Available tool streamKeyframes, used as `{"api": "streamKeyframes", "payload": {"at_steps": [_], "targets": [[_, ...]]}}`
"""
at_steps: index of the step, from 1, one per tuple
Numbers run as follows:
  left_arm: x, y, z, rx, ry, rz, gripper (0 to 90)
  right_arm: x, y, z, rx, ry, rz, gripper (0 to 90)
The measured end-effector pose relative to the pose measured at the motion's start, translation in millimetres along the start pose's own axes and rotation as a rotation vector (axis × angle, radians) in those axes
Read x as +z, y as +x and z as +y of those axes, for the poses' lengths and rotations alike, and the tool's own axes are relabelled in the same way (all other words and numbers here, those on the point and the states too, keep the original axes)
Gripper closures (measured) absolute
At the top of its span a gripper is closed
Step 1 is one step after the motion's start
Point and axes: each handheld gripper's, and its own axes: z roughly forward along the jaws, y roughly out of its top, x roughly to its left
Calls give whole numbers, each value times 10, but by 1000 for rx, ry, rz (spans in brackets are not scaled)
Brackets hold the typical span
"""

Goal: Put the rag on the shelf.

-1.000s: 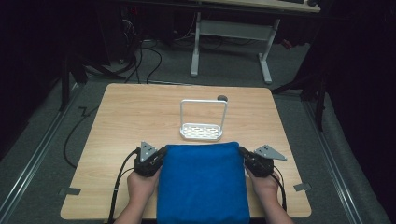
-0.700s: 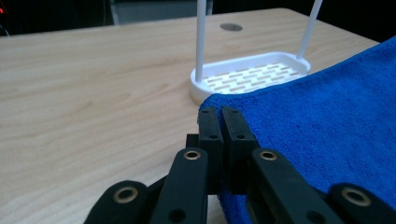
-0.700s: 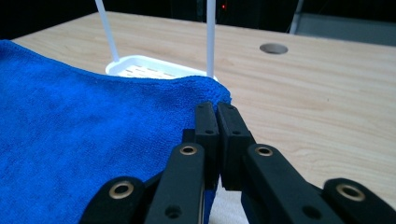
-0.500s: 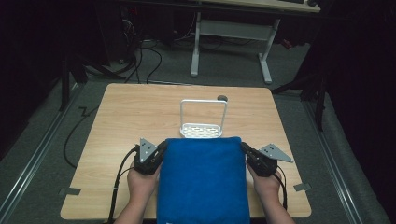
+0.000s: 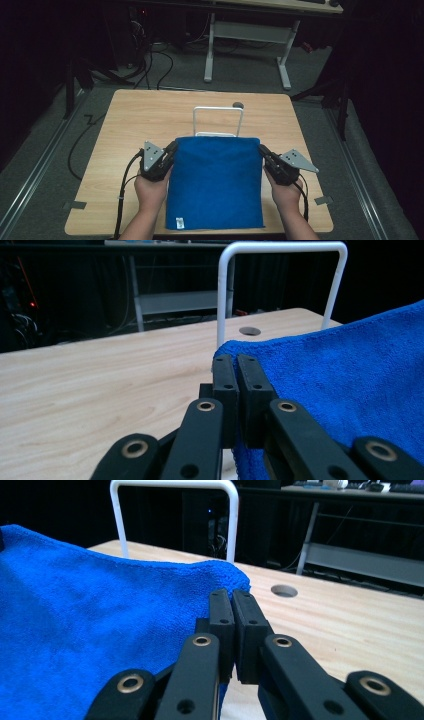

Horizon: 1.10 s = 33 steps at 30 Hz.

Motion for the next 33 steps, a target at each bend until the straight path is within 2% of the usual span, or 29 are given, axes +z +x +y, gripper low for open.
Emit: {"api": "streamKeyframes", "payload": {"at_steps": [3, 13, 20, 28, 33], "targets": [[-25, 4, 53, 6, -27, 8, 881, -13, 5, 69, -6, -24, -9, 884], [-90, 50, 385, 29, -111, 19, 883, -59, -12, 405, -10, -122, -26, 885], [-108, 66, 565, 42, -169, 35, 884, -64, -21, 559, -14, -170, -39, 885], [-37, 97, 674, 51, -204, 44, 884, -10, -44, 663, -9, -196, -51, 884], [43, 156, 805, 59, -213, 49, 884, 57, -84, 769, -29, -199, -59, 884]]}}
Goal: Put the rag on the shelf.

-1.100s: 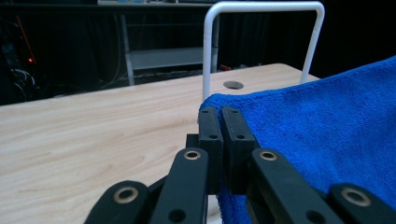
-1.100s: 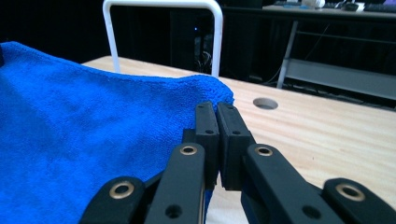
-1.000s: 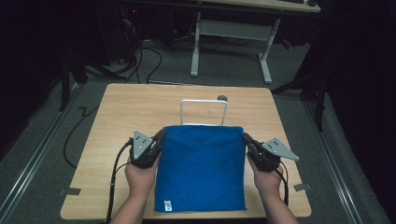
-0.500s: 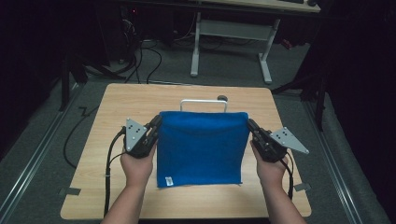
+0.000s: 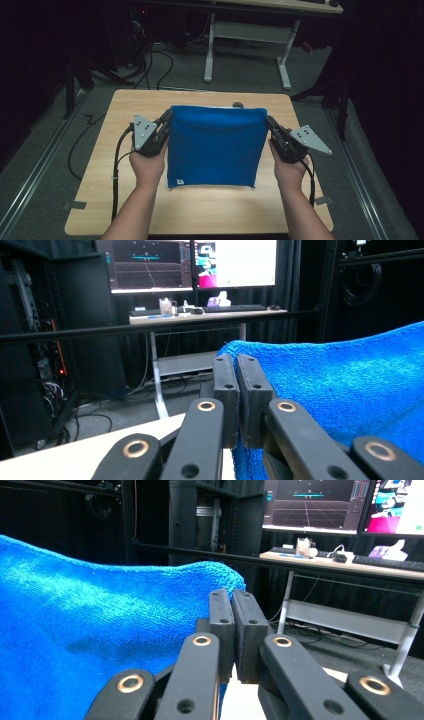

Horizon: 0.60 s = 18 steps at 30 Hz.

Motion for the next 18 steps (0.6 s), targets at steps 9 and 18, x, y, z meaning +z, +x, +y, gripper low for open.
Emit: {"api": "streamKeyframes", "payload": {"at_steps": [9, 18], "targets": [[181, 128, 259, 32, -40, 18, 884, 180, -70, 284, -1, -32, -4, 885], [395, 246, 561, 52, -75, 33, 884, 371, -141, 581, -17, -58, -18, 884]]}}
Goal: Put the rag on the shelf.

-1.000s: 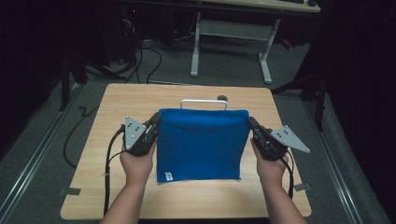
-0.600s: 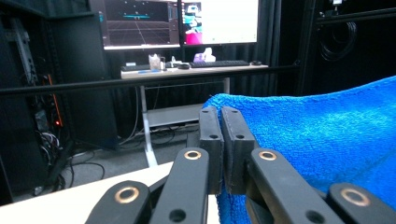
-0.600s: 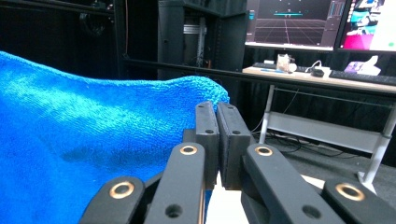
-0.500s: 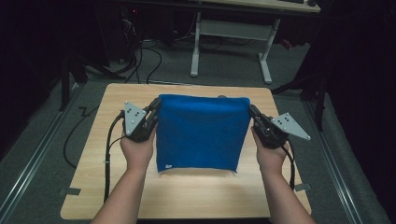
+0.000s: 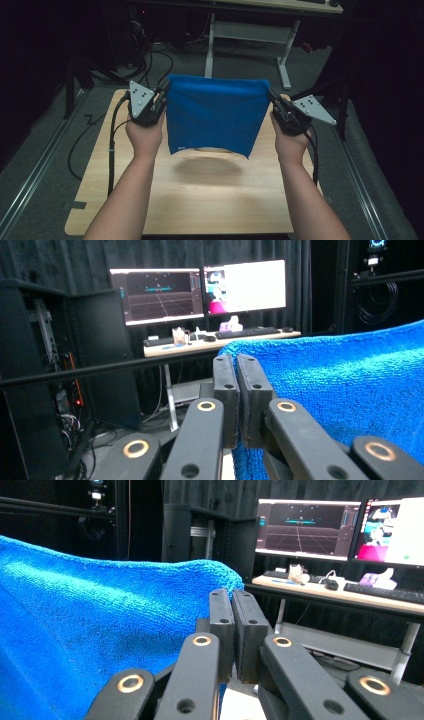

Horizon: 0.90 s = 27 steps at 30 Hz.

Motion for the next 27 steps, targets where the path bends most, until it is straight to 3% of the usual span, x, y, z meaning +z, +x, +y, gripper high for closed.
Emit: {"api": "streamKeyframes", "payload": {"at_steps": [8, 18, 27], "targets": [[317, 54, 12, 26, 26, 4, 884, 238, -149, 116, -7, 1, -30, 885], [691, 87, -155, 43, 120, 11, 883, 500, -313, -45, 4, 66, -50, 884], [894, 139, -365, 62, 194, 11, 883, 717, -399, -233, -13, 148, -64, 884]]}}
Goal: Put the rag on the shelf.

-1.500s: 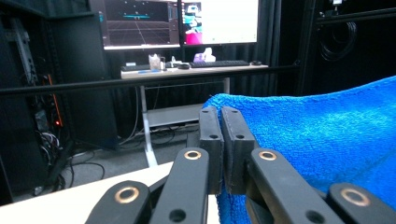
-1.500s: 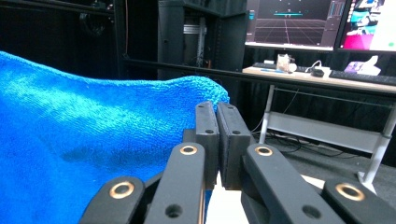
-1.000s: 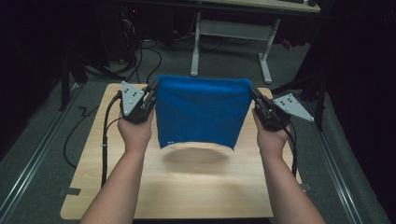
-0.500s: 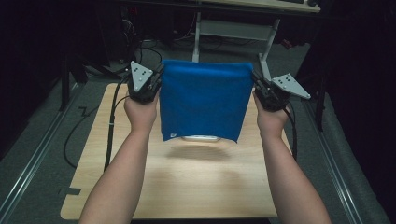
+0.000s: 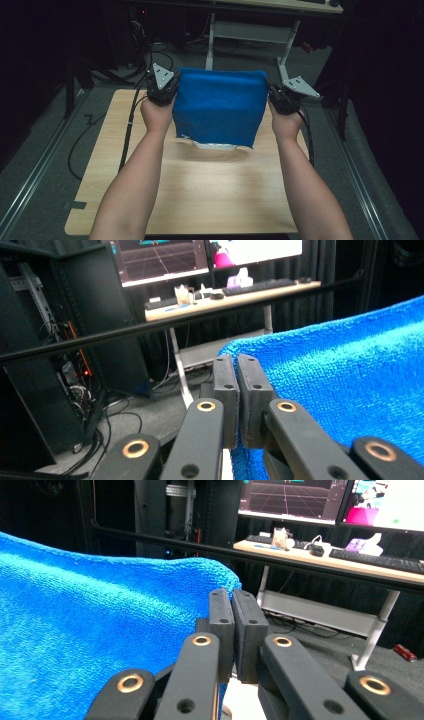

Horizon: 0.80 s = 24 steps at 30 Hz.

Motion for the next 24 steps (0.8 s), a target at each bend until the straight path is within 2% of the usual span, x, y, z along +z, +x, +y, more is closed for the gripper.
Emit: {"api": "streamKeyframes", "payload": {"at_steps": [7, 15, 20, 24], "targets": [[7, 6, 53, 9, -19, 9, 883, 22, -11, 45, -5, -14, -6, 884], [-45, -1, 212, 16, -72, 28, 883, -40, 5, 230, -16, -63, -24, 884], [-11, -23, 256, 30, -64, 31, 882, -45, -20, 311, -23, -72, -35, 884], [34, -36, 246, 38, -55, 35, 883, 6, -47, 282, -15, -60, -44, 884]]}}
